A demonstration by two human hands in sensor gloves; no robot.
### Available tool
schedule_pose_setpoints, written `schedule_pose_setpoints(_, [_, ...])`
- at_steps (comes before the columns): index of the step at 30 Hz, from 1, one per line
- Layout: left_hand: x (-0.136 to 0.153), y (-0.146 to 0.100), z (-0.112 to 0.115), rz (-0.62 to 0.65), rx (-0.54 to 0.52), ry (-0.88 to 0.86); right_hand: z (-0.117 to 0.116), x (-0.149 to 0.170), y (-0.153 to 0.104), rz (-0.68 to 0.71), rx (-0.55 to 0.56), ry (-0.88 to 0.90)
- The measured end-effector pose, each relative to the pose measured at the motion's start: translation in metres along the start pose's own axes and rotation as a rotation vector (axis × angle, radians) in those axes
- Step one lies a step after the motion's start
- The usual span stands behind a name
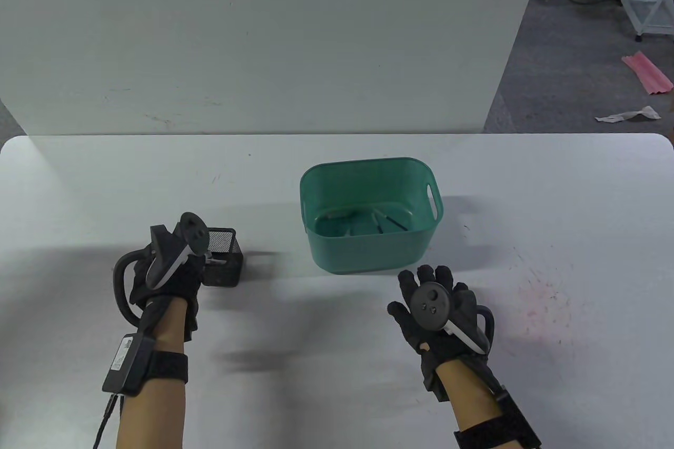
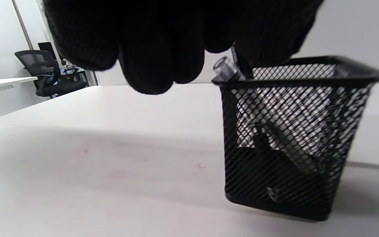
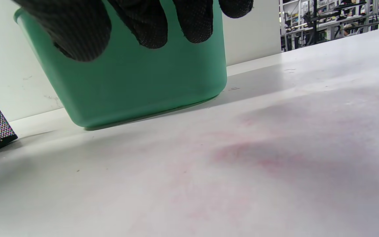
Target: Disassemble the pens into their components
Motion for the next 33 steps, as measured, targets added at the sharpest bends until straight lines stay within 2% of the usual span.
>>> schedule_pose_setpoints(7, [0.004, 0.010, 0.005, -0.034, 0.012, -0.097, 0.002, 0.004, 0.001, -0.011, 0.004, 0.015])
schedule_pose_setpoints(23, [-0.001, 0.009, 0.001, -0.041, -0.051, -0.051, 0.005, 0.011, 0.003, -0.040, 0.003, 0.023])
schedule_pose_setpoints(30, [0.002, 0.003, -0.012, -0.025, -0.075, -0.093, 0.007, 0.015, 0.003, -0.049, 0.005, 0.028])
schedule_pose_setpoints(33, [0.005, -0.003, -0.023, -0.025, -0.124, -0.107, 0.008, 0.016, 0.003, -0.052, 0.008, 0.029])
Point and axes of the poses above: the tracker on the back of each hand, its own x axis roughly to the little-finger side, its own y axis roughly from the wrist to the fingertips, z = x × y, the point moved 3 cm from there along y, roughly from the wrist to the fingertips
